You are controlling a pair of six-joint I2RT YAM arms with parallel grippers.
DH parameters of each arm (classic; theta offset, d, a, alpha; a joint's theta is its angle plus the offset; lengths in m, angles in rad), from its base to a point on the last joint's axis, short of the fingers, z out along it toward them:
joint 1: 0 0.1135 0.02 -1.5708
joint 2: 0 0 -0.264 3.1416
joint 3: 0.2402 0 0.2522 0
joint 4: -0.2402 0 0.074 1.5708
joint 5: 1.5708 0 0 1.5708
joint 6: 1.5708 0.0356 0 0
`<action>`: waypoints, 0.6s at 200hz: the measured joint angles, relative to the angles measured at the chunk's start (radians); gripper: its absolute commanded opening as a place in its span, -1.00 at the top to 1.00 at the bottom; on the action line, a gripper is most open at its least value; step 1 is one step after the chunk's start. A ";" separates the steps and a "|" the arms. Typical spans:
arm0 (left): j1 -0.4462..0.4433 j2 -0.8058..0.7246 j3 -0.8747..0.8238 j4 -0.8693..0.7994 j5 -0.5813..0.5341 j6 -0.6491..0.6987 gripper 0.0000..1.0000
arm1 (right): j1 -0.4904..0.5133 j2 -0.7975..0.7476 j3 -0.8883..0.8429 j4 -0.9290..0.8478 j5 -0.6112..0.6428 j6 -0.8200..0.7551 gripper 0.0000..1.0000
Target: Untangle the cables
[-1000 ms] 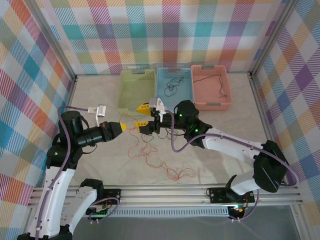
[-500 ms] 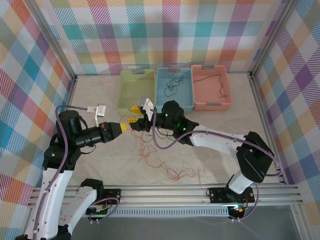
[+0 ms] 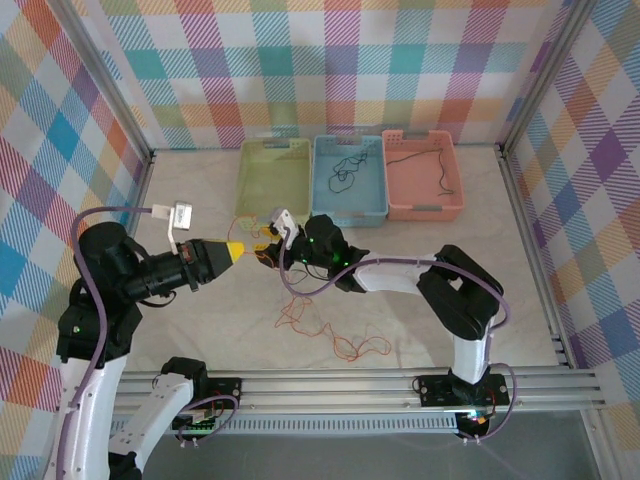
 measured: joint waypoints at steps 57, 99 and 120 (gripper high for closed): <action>0.000 -0.003 0.095 -0.016 -0.079 -0.001 1.00 | -0.076 0.011 -0.101 0.034 0.033 0.058 -0.01; 0.000 0.009 0.104 -0.012 -0.164 -0.008 1.00 | -0.140 -0.103 -0.251 0.010 0.003 0.068 -0.16; 0.000 0.035 0.104 -0.009 -0.196 -0.012 1.00 | -0.134 -0.241 -0.283 -0.037 -0.049 0.056 -0.18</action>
